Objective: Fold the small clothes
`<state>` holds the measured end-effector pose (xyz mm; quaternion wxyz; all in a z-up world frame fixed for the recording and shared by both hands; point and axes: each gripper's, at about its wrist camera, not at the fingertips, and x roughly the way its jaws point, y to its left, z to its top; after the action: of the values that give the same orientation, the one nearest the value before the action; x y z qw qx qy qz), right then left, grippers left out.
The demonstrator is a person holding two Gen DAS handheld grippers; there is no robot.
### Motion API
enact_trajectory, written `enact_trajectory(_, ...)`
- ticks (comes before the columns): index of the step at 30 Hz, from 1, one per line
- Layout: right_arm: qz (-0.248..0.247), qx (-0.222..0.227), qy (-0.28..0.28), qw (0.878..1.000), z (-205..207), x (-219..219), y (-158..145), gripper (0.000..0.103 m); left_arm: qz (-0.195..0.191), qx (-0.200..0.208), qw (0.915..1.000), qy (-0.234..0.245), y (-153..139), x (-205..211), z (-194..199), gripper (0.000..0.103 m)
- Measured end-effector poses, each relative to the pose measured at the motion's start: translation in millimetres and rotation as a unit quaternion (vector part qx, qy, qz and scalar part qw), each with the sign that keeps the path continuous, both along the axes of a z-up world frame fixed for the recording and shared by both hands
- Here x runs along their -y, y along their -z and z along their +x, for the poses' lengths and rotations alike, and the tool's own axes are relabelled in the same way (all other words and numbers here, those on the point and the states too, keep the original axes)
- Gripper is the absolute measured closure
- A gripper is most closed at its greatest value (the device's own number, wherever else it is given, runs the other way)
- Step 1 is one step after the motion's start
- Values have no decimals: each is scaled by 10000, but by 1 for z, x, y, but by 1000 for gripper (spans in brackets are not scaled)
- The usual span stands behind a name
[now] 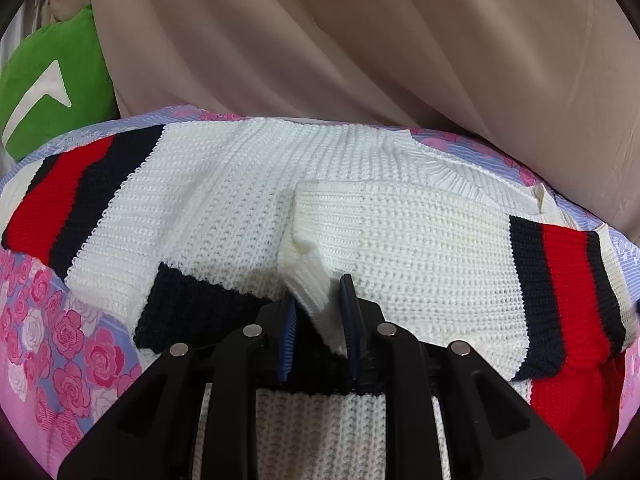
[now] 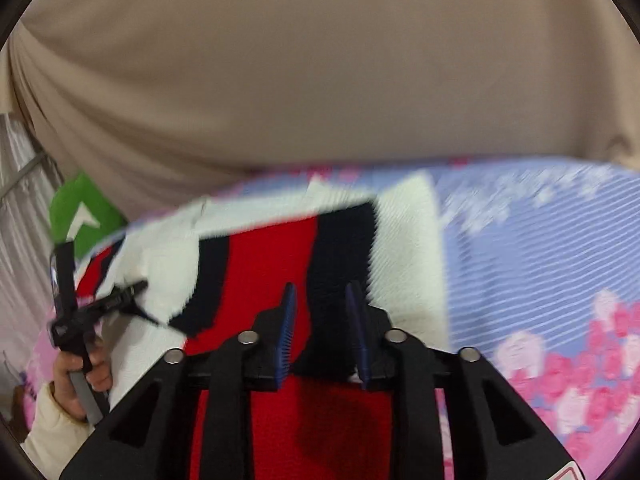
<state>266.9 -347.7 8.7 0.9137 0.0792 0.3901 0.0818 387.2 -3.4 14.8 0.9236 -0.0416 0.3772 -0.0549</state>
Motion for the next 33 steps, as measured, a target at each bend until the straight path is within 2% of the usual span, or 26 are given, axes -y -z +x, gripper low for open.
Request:
enact_trajectory(1, -335, -179, 196, 9991, 10, 4, 15, 103, -26, -4, 10000, 3, 0, -1, -1, 83)
enact_trajectory(2, -123, 38, 104, 9999, 10, 17, 24, 103, -61, -10, 10000, 11, 0, -2, -1, 83)
enact_trajectory(3, 236, 27, 93, 9997, 10, 29, 26, 103, -81, -18, 10000, 17, 1, -2, -1, 83)
enact_trajectory(4, 523, -5, 339, 9981, 8, 42, 24, 103, -100, -19, 9999, 26, 1, -3, -1, 82)
enact_trajectory(5, 521, -4, 474, 9975, 7, 46, 20, 103, -106, -19, 9999, 34, 1, -3, -1, 81)
enact_trajectory(9, 152, 340, 543, 9978, 15, 35, -13, 102, 21, -11, 10000, 33, 1, 0, -1, 81)
enact_trajectory(13, 147, 294, 550, 9979, 56, 30, -24, 101, -21, -15, 10000, 34, 1, 0, -1, 81)
enact_trajectory(15, 193, 27, 600, 9980, 89, 30, -15, 101, -45, -18, 10000, 35, 1, 0, 0, 81)
enact_trajectory(17, -96, -294, 875, 9957, 121, 39, 7, 103, -43, -17, 10000, 37, 1, 0, -1, 80)
enact_trajectory(19, 328, -218, 1032, 9939, 130, 52, 8, 103, -54, -25, 10000, 58, 1, 0, 0, 79)
enact_trajectory(21, 194, -78, 1167, 9930, 122, 45, -5, 103, -63, -25, 10000, 59, 1, -1, 0, 79)
enact_trajectory(23, -78, 252, 854, 9960, 97, 25, -18, 100, -84, -30, 9999, 60, 2, -2, 1, 79)
enact_trajectory(25, -86, 310, 456, 9984, 63, 11, -19, 100, -103, -33, 9999, 63, 2, -3, 1, 78)
enact_trajectory(27, -350, 257, 208, 9988, 36, 3, -11, 100, -83, -31, 9999, 61, 2, -3, 1, 78)
enact_trajectory(30, -933, -7, 387, 9949, 24, 11, 19, 103, -24, -26, 10000, 55, 2, -2, 1, 78)
enact_trajectory(33, -372, 85, 477, 9981, 8, 26, 12, 103, -46, -25, 10000, 48, 2, -1, 2, 77)
